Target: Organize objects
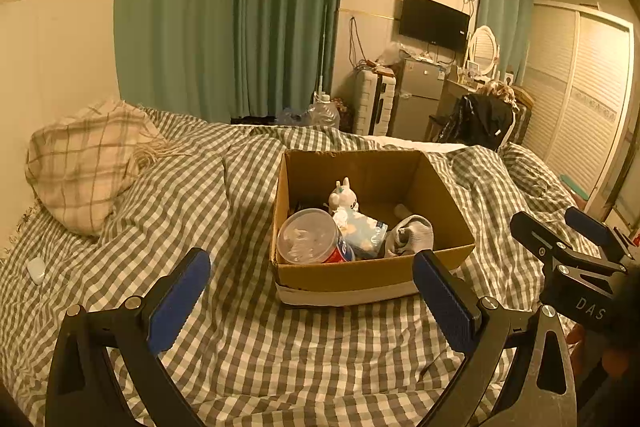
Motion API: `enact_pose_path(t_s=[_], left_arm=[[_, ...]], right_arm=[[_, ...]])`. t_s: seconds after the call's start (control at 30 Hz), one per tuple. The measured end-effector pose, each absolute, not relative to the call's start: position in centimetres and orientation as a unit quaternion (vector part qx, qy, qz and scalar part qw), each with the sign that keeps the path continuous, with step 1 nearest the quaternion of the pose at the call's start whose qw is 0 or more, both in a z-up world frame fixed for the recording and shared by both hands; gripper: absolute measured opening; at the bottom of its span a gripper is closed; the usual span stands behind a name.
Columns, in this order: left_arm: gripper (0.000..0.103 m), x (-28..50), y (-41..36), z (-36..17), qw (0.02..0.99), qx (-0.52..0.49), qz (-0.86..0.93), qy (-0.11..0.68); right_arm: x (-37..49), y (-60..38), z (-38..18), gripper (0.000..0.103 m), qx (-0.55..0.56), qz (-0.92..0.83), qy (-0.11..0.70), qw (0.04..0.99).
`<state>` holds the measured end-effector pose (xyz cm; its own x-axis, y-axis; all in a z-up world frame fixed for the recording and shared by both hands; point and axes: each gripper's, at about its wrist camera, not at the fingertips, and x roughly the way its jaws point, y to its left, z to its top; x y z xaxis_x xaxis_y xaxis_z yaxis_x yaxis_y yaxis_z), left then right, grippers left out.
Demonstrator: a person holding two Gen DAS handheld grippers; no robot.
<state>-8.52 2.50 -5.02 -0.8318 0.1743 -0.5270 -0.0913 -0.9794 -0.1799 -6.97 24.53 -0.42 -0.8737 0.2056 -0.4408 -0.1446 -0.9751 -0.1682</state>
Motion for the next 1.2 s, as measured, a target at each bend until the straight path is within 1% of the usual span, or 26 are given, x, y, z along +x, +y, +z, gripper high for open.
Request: enact_pose_path(t_s=[1.2], left_arm=[[0.103, -8.40, 1.96, -5.14, 0.058, -0.277, 0.956, -0.076]], right_arm=[[-6.91, 23.97, -0.50, 0.103, -0.235, 0.965, -0.067, 0.092]])
